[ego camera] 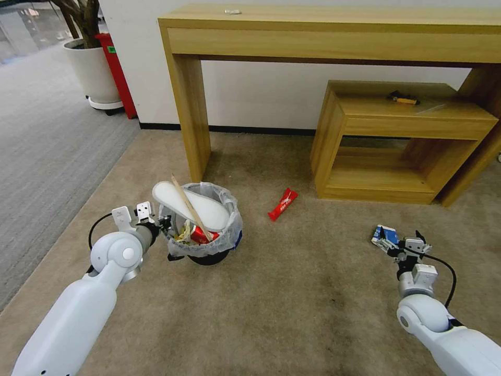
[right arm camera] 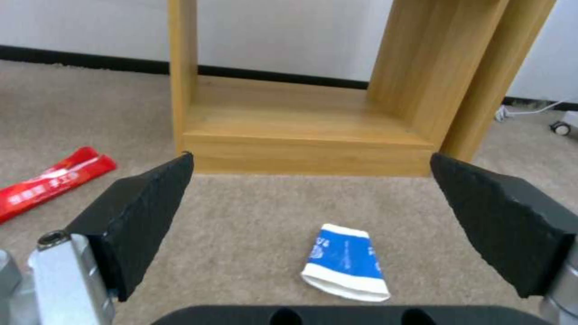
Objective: Pick up the trash bin and place the garbage on the floor into it.
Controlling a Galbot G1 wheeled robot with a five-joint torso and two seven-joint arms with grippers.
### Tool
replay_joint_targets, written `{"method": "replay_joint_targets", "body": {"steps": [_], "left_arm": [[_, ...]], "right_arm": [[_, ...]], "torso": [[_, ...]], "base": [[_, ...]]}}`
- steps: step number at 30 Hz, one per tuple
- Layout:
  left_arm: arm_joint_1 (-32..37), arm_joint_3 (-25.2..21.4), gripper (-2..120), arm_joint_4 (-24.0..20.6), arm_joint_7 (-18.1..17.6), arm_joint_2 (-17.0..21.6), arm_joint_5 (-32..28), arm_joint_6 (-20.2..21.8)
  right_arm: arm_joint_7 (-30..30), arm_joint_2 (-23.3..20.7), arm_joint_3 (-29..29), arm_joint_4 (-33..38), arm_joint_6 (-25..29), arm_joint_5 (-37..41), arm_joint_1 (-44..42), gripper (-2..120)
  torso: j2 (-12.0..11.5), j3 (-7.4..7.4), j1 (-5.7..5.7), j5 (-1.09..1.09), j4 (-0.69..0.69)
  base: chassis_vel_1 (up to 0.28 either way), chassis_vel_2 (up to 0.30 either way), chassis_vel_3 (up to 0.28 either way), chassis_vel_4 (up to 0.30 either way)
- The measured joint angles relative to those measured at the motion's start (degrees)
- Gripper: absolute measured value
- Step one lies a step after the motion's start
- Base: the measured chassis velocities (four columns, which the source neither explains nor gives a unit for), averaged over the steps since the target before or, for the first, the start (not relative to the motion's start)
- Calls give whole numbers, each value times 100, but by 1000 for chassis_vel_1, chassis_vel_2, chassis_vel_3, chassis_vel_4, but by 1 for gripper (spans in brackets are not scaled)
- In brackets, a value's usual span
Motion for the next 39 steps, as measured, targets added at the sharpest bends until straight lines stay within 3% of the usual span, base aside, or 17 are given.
{"method": "replay_joint_targets", "body": {"steps": [9,29,32,39], "left_arm": [[41,-27,0,-26,-17,-19,29,-7],[86,-21,0,9,-21,-110,136,-40],[84,-20,0,25,-15,-117,138,-40],[98,-37,0,30,-13,-131,152,-47]], "right_arm": [[-34,-25,-46,34,34,-28,-8,100],[-96,21,-213,-28,140,-151,55,100],[-119,42,-258,-36,175,-190,77,100],[-166,111,-457,-66,275,-374,139,100]], "torso": [[0,0,0,-1,3],[0,1,1,2,3],[0,0,0,-5,1],[0,0,0,2,1]], "base": [[187,177,-177,-190],[292,286,-286,-282],[233,257,-261,-262],[127,113,-104,-96]]}}
